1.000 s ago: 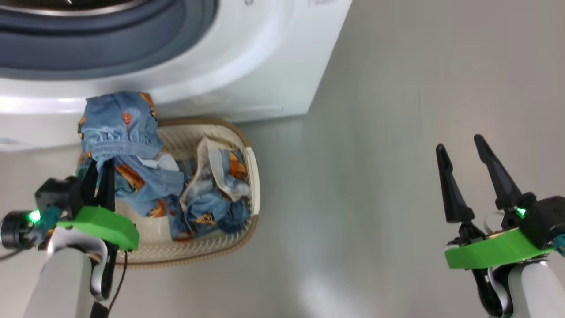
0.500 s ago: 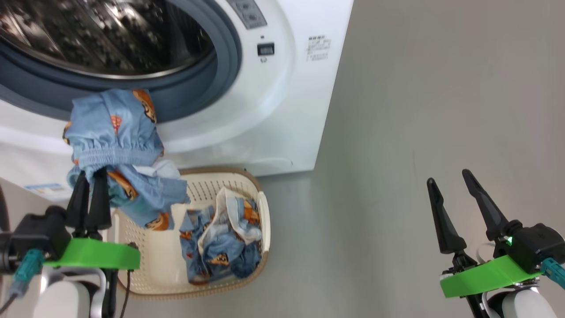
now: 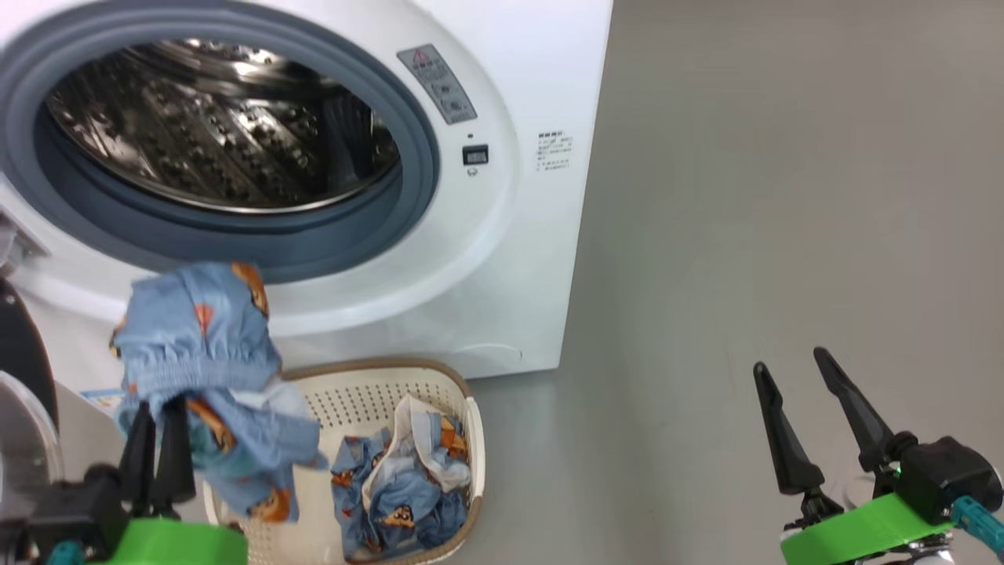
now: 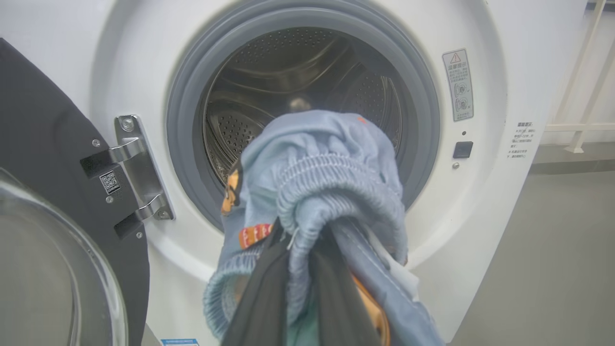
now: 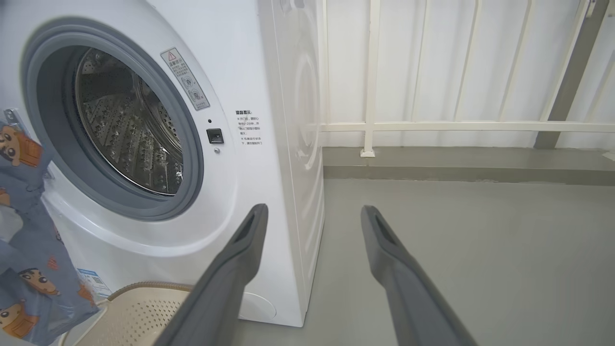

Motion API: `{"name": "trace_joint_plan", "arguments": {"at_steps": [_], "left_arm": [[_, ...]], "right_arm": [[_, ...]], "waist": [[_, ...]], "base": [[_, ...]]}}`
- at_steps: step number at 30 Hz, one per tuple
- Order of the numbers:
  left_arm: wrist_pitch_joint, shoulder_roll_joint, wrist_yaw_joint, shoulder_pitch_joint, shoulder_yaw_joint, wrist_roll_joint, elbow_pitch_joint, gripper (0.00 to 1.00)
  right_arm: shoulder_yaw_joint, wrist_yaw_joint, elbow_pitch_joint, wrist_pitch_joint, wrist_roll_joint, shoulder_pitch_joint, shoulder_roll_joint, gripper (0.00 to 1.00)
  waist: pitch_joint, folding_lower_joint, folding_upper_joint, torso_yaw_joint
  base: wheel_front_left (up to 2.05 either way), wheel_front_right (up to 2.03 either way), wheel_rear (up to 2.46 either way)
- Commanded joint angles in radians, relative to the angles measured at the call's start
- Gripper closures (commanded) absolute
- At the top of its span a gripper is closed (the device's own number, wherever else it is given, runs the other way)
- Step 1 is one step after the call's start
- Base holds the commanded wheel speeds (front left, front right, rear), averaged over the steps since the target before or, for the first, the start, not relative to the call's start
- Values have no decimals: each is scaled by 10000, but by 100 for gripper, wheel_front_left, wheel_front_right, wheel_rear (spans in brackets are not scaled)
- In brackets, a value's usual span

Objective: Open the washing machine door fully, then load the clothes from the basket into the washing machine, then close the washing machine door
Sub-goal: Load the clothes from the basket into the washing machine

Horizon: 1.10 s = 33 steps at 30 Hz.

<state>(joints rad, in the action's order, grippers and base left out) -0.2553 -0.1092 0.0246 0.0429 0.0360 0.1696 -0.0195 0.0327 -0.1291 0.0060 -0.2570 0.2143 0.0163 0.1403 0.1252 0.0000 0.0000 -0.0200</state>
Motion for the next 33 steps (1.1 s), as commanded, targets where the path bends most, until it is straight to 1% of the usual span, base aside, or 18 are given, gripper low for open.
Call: {"name": "trace_joint_plan", "arguments": {"at_steps": [1, 10, 19, 27, 33], "left_arm": [[-41, -114, 102, -47, 376, -48, 385, 100], [39, 33, 289, -903, 314, 86, 553, 100], [83, 35, 331, -1077, 226, 145, 570, 100], [75, -22, 313, -892, 196, 250, 485, 100], [40, -53, 252, -516, 138, 318, 307, 100]], "right_arm": [[245, -16, -248, -47, 50, -61, 74, 0], [237, -16, -253, -47, 55, -382, 11, 0], [277, -16, -215, -47, 86, -431, 22, 0], [269, -16, -259, -47, 115, -353, 76, 0], [228, -16, -330, -47, 93, -209, 77, 0]], "waist": [[-257, 0, 0, 7], [-620, 0, 0, 71], [-591, 0, 0, 89], [-231, 0, 0, 93], [333, 0, 0, 100]], "base": [[0, 0, 0], [0, 0, 0], [0, 0, 0], [0, 0, 0], [0, 0, 0]]}}
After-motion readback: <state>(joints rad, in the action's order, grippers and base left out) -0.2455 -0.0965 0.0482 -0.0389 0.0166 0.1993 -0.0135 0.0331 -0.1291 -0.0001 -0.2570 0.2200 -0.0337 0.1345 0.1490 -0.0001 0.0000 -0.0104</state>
